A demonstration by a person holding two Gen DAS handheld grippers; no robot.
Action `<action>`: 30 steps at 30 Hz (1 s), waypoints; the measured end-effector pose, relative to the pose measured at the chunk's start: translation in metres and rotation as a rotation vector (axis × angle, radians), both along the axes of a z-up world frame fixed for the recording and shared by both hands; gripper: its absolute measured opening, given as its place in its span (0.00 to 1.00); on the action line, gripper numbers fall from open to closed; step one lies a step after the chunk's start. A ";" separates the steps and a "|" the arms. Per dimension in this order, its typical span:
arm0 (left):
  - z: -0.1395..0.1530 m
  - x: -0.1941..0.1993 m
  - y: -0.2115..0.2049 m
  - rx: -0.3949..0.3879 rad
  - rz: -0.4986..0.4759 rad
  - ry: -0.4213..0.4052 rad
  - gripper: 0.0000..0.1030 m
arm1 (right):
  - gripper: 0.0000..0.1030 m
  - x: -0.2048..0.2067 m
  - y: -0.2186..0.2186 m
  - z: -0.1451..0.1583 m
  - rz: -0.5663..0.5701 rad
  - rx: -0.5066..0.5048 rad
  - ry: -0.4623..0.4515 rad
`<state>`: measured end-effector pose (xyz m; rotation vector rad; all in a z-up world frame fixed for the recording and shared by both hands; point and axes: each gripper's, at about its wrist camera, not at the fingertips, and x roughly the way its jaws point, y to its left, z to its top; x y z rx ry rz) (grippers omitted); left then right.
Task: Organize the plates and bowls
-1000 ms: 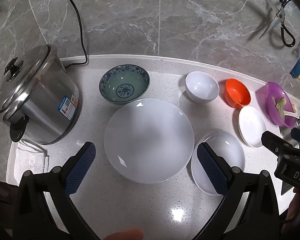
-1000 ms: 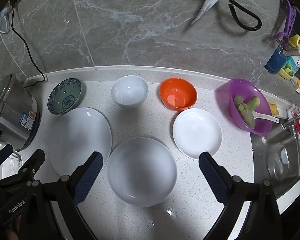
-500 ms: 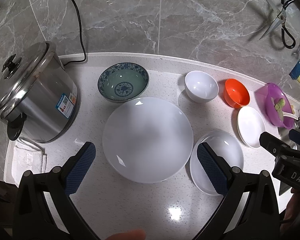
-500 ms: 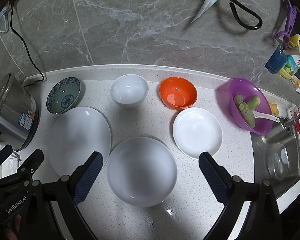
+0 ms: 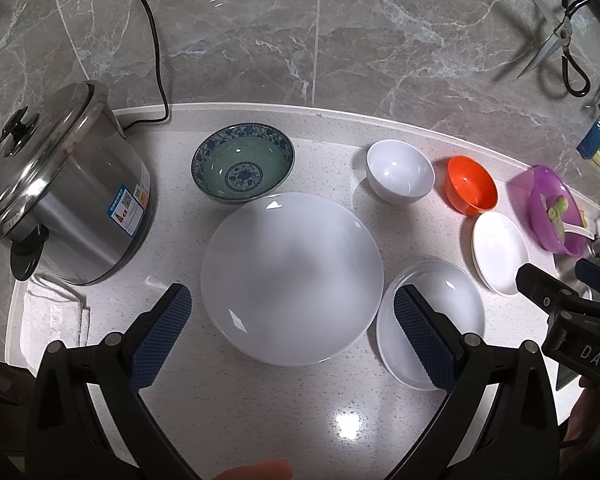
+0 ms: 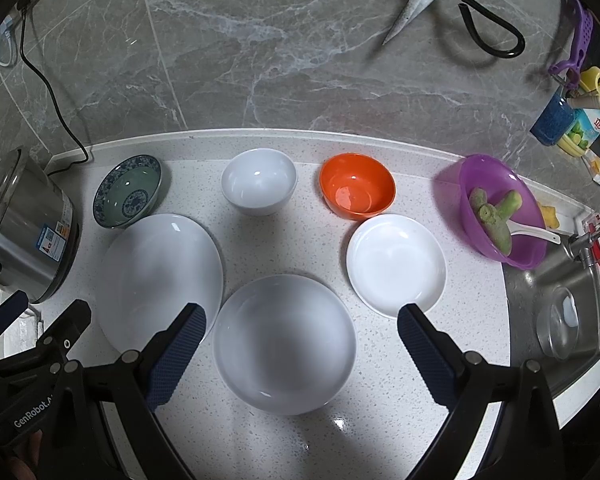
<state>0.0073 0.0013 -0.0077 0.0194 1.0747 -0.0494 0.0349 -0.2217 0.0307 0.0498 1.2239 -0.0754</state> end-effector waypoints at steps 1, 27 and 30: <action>0.000 0.000 0.000 0.000 0.000 0.000 1.00 | 0.96 0.000 0.000 0.000 0.000 0.000 0.000; -0.004 -0.004 0.003 -0.003 0.000 0.001 1.00 | 0.96 0.000 0.003 0.000 0.001 0.001 0.001; -0.004 -0.004 0.003 -0.002 0.000 0.001 1.00 | 0.96 -0.001 0.004 0.000 0.001 0.001 0.001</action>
